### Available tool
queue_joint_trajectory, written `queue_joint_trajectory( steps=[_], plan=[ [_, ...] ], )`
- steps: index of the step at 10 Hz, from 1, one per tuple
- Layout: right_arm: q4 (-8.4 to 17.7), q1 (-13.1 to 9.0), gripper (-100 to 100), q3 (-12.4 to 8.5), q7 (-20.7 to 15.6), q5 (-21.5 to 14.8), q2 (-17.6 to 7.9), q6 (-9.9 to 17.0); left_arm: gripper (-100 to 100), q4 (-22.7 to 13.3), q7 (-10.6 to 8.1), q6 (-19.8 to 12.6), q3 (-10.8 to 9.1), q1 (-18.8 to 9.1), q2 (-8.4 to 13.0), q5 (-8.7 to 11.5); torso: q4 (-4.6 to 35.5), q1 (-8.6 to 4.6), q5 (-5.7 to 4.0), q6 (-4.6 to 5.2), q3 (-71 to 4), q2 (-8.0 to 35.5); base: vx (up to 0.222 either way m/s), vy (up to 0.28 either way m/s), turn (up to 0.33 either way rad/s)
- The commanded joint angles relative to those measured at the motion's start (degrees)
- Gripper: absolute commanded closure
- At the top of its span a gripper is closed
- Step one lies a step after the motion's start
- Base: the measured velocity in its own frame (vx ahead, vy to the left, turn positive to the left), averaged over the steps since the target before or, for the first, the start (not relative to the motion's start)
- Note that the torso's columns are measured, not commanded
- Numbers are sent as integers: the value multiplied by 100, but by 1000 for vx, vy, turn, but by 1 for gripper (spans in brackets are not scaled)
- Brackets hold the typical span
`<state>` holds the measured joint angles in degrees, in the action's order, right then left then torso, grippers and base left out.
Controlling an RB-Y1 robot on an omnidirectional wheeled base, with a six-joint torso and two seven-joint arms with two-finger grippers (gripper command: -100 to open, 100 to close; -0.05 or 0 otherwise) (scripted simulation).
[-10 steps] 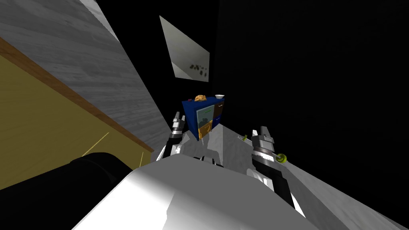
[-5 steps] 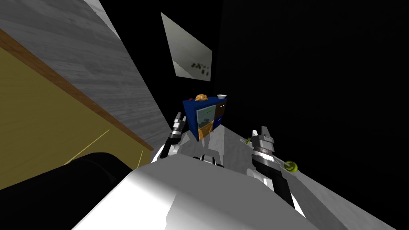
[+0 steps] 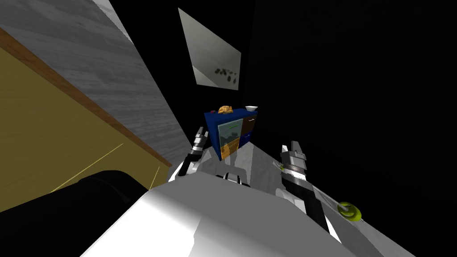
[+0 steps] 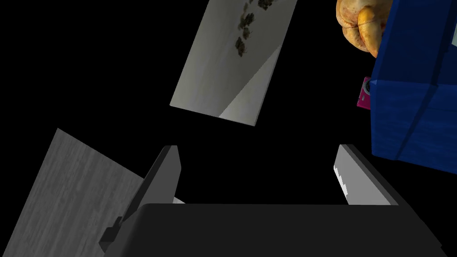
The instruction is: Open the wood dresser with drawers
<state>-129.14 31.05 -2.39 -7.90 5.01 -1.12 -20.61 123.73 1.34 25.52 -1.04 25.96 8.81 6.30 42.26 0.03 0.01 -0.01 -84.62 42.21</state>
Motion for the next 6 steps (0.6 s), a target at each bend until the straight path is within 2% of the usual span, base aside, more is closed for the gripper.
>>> queue_joint_trajectory(
  steps=[1, 6],
  plan=[
    [0, 0, 0, 0, 0, 0, 0, 0, -100, -164, 135, -41, 22, -18, 50, 249, 2, -7, -1, 1, 4, 7, 173, -139, 184],
    [0, -1, 0, 0, 0, 0, 0, 0, -100, -470, 352, -106, 46, -42, 53, 695, -1, -5, -1, 1, -1, -2, 178, -141, 182]
  ],
)
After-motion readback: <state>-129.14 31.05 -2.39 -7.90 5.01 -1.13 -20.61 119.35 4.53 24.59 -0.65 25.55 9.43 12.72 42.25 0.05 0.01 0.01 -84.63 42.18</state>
